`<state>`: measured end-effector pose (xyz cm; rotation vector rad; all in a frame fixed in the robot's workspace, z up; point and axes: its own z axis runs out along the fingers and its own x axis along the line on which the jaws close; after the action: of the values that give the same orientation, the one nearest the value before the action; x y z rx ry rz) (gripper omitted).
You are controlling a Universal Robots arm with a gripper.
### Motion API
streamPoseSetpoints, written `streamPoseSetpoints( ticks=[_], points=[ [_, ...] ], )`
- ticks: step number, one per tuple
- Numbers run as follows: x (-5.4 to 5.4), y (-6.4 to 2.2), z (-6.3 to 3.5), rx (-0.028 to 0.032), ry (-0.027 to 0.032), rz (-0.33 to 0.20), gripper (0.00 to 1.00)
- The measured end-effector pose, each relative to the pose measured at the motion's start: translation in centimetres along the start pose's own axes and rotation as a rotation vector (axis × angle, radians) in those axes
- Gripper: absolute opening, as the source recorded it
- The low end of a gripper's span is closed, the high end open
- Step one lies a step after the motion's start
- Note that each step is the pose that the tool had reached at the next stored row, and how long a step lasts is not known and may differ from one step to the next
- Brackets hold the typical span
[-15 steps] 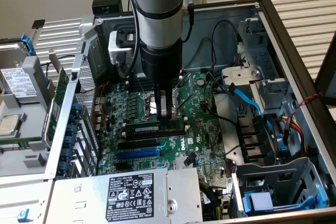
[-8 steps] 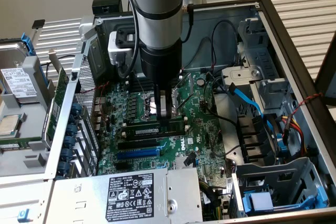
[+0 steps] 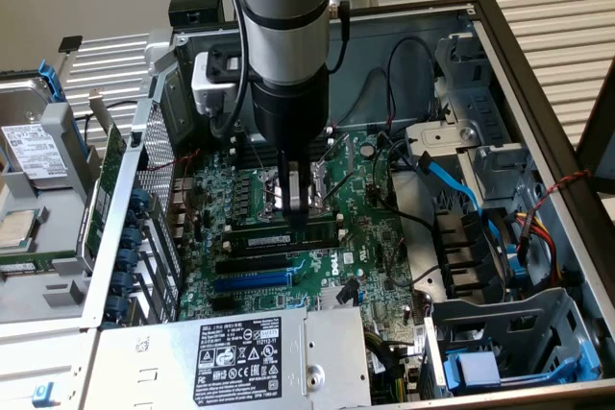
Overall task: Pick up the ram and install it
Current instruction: 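Insert the ram into the slot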
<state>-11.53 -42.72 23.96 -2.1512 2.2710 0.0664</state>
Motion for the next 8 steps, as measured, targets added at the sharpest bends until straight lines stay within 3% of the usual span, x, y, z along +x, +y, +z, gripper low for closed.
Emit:
streamPoseSetpoints(
  ticks=[8],
  points=[
    [-0.01,0.10,-0.16,-0.0001,0.0001,0.000,0.20]
  ],
)
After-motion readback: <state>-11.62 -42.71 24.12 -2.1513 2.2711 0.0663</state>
